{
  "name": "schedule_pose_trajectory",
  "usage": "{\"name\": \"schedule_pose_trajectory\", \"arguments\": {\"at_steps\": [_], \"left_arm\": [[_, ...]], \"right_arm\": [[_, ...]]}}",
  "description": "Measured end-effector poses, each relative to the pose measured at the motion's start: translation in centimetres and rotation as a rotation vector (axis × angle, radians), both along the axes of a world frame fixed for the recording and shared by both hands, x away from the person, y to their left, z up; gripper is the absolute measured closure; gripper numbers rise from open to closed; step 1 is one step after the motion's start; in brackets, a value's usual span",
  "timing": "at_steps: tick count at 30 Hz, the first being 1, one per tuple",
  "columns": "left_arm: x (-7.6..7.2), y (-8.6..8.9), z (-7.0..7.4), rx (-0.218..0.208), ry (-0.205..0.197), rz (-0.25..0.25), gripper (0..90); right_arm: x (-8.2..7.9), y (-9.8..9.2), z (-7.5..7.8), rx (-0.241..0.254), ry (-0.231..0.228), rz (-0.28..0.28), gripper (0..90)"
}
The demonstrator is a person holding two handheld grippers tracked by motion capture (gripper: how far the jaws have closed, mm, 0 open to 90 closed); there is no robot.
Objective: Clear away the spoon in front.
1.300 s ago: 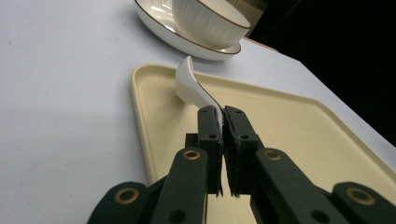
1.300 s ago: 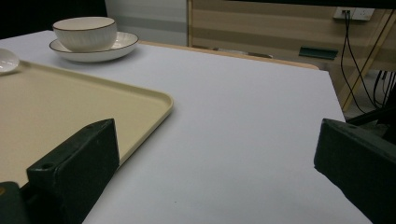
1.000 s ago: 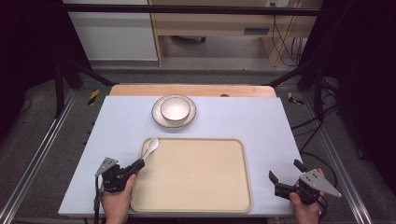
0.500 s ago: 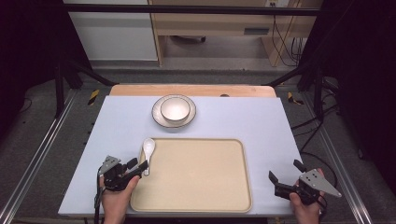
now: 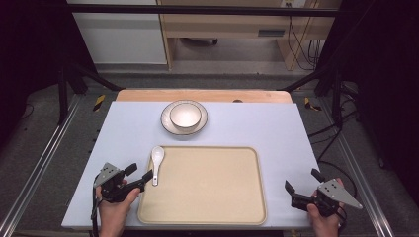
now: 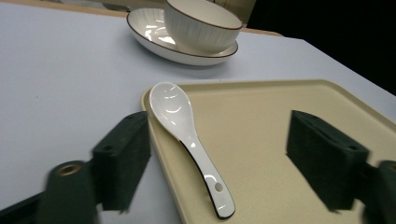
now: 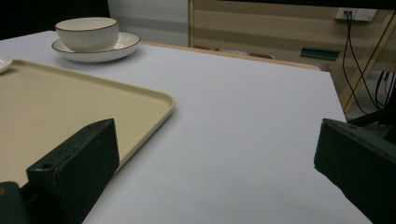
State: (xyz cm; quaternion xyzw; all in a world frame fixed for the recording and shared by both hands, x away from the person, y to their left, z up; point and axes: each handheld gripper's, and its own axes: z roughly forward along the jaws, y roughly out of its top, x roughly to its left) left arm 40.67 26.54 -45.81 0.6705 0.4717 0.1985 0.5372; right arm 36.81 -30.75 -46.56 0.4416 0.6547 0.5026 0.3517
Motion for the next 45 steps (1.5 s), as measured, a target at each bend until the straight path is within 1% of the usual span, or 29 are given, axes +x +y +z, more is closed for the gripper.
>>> {"name": "schedule_pose_trajectory", "arguments": {"at_steps": [1, 2, 4, 5, 6, 7, 8, 12, 14, 15, 18, 19, 20, 22, 26, 32, 38, 39, 40, 41, 43, 45], "left_arm": [[0.0, 0.1, 0.2, 0.004, -0.001, -0.014, 10.5], [0.0, 0.3, 0.3, 0.01, -0.004, -0.025, 5.3], [0.0, 0.9, 0.4, -0.012, -0.012, -0.033, 0.8], [-0.1, 1.1, 0.5, -0.022, -0.015, -0.036, 0.0], [-0.1, 1.5, 0.5, -0.009, -0.023, -0.041, 0.0], [-0.1, 1.7, 0.5, -0.003, -0.02, -0.029, 0.0], [-0.2, 2.0, 0.5, -0.001, -0.019, -0.019, 0.0], [-0.4, 2.9, 0.7, -0.008, -0.036, -0.016, 0.0], [-0.5, 3.3, 0.9, -0.004, -0.046, -0.021, 0.0], [-0.6, 3.5, 1.0, 0.0, -0.05, -0.028, 0.0], [-0.8, 3.8, 1.2, 0.025, -0.065, -0.077, 0.0], [-0.8, 3.8, 1.2, 0.025, -0.065, -0.077, 0.0], [-0.9, 4.1, 1.1, 0.031, -0.069, -0.096, 0.0], [-1.0, 4.5, 1.0, 0.034, -0.065, -0.103, 0.0], [-1.1, 5.3, 0.7, 0.04, -0.064, -0.099, 0.0], [-1.4, 6.3, 0.6, 0.081, -0.071, -0.095, 0.0], [-1.6, 7.8, 0.3, 0.07, -0.072, -0.075, 0.0], [-1.6, 7.8, 0.3, 0.07, -0.072, -0.075, 0.0], [-1.7, 8.5, 0.1, 0.073, -0.07, -0.06, 0.0], [-1.8, 8.8, 0.1, 0.075, -0.069, -0.057, 0.0], [-2.1, 9.4, -0.1, 0.065, -0.068, -0.049, 0.0], [-2.3, 9.8, -0.2, 0.07, -0.072, -0.044, 0.0]], "right_arm": [[0.0, 0.0, 0.0, -0.003, 0.0, -0.001, 0.3], [0.0, 0.0, 0.0, -0.004, -0.001, -0.001, 0.3], [0.0, 0.0, 0.0, -0.001, -0.005, -0.001, 0.3], [0.0, 0.0, 0.1, -0.002, -0.007, 0.0, 0.3], [0.0, 0.0, 0.1, -0.002, -0.008, 0.0, 0.3], [-0.1, 0.0, 0.1, 0.0, -0.006, -0.002, 0.3], [0.0, -0.1, 0.1, -0.003, -0.009, -0.004, 0.3], [-0.1, -0.2, 0.2, 0.005, -0.009, -0.008, 0.3], [-0.1, -0.2, 0.1, 0.003, -0.009, -0.007, 0.3], [-0.1, -0.2, 0.2, 0.002, -0.008, -0.007, 0.3], [-0.1, -0.2, 0.2, 0.003, -0.008, -0.009, 0.3], [-0.1, -0.2, 0.2, 0.004, -0.008, -0.01, 0.3], [-0.1, -0.2, 0.2, 0.001, -0.01, -0.011, 0.3], [-0.1, -0.2, 0.2, 0.002, -0.01, -0.013, 0.3], [-0.2, -0.4, 0.2, -0.001, -0.013, -0.018, 0.3], [-0.2, -0.5, 0.1, 0.009, -0.01, -0.02, 0.3], [-0.2, -0.8, 0.1, 0.009, -0.013, -0.025, 0.3], [-0.2, -0.8, 0.1, 0.011, -0.014, -0.024, 0.3], [-0.2, -0.9, 0.1, 0.009, -0.015, -0.025, 0.3], [-0.2, -0.9, 0.1, 0.012, -0.013, -0.026, 0.3], [-0.2, -1.0, 0.1, 0.011, -0.014, -0.03, 0.3], [-0.2, -1.1, 0.1, 0.015, -0.015, -0.032, 0.3]]}}
